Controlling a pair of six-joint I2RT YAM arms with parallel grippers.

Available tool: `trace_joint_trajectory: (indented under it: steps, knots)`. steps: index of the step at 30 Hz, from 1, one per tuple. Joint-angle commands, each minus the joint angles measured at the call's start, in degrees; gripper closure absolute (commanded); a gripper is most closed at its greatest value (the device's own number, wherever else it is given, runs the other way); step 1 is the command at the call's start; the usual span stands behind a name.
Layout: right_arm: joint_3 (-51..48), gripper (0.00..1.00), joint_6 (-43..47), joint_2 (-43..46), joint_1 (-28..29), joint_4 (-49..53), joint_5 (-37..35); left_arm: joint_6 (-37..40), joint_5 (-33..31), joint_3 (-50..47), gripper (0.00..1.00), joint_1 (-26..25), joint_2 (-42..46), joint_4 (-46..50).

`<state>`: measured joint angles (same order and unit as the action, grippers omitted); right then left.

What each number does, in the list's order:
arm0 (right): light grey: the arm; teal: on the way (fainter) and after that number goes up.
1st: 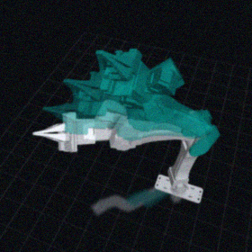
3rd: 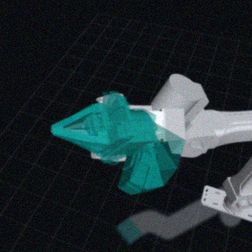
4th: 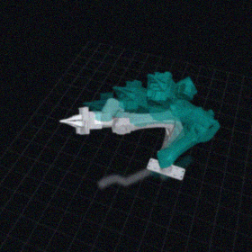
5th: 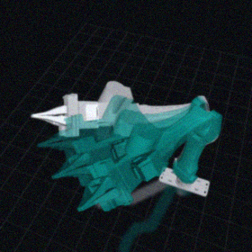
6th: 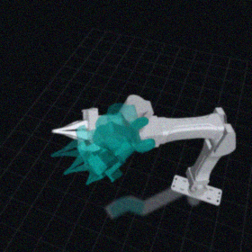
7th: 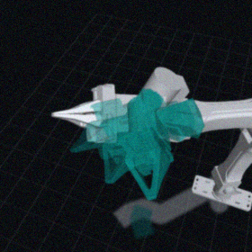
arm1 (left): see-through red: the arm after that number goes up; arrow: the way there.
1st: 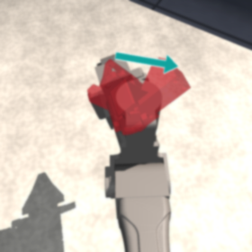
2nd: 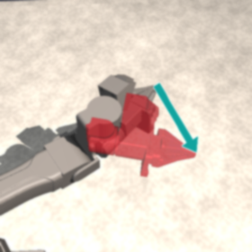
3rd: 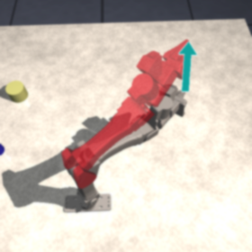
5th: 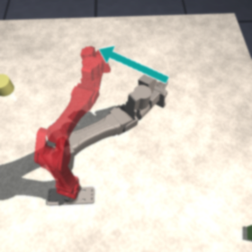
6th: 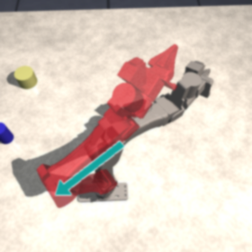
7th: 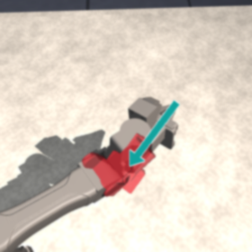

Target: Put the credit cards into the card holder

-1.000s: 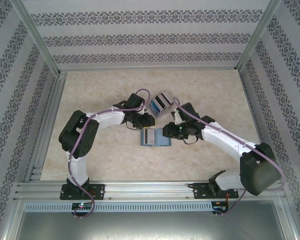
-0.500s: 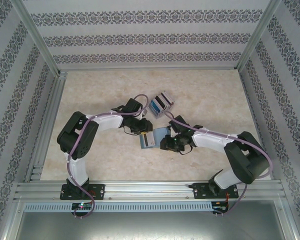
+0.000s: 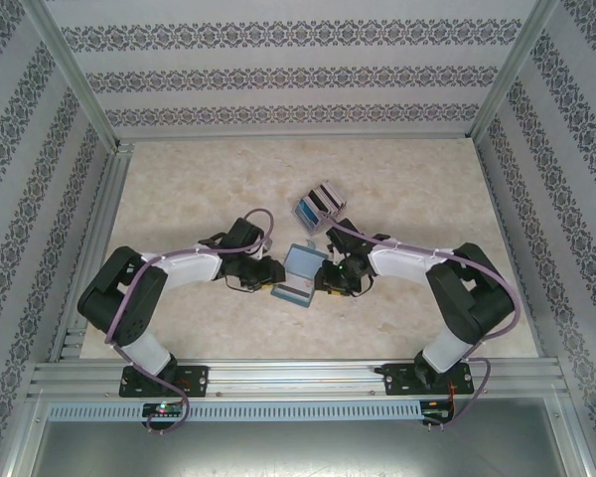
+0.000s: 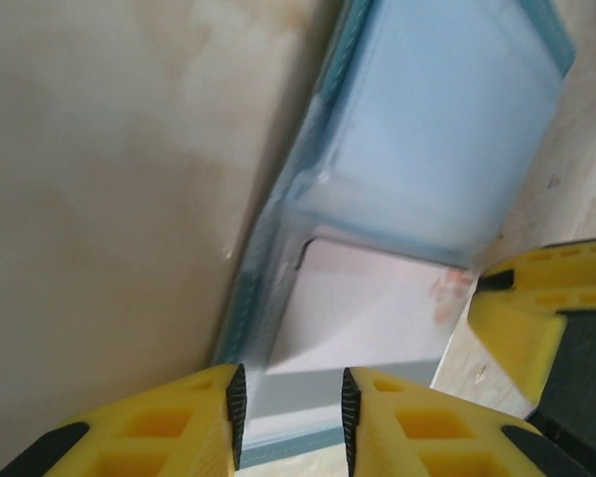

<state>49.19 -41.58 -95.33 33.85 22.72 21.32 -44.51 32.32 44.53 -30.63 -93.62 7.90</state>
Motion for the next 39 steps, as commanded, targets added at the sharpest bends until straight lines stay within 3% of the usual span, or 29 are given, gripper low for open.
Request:
trace_joint_trajectory:
  steps: [1,12,20,24,32,39]
  knots:
    - [6.3,0.63,3.1,-6.4,-0.5,-13.6,-3.4,-4.8,-0.7,-3.8,0.66,0.2,2.7,-5.2]
    - [19.7,0.63,5.1,-15.7,0.8,-10.8,0.3,-6.9,-1.5,-4.3,0.66,-2.8,4.1,-6.4]
    - [21.8,0.62,8.0,-14.1,0.2,-6.7,-1.7,-10.4,-2.7,-2.5,0.66,-7.3,4.1,-8.8]
    - [21.8,0.62,10.9,-10.1,-1.7,-3.5,-4.0,-10.4,-3.3,-0.8,0.66,-7.7,4.9,-8.0]
    - [23.8,0.61,16.1,-0.6,-9.2,2.0,-6.3,-3.2,-10.0,9.1,0.63,-7.3,8.7,5.9]
    - [28.5,0.6,18.8,-1.0,-15.9,5.2,-5.2,-0.5,-11.5,17.1,0.61,-4.7,5.8,8.6]
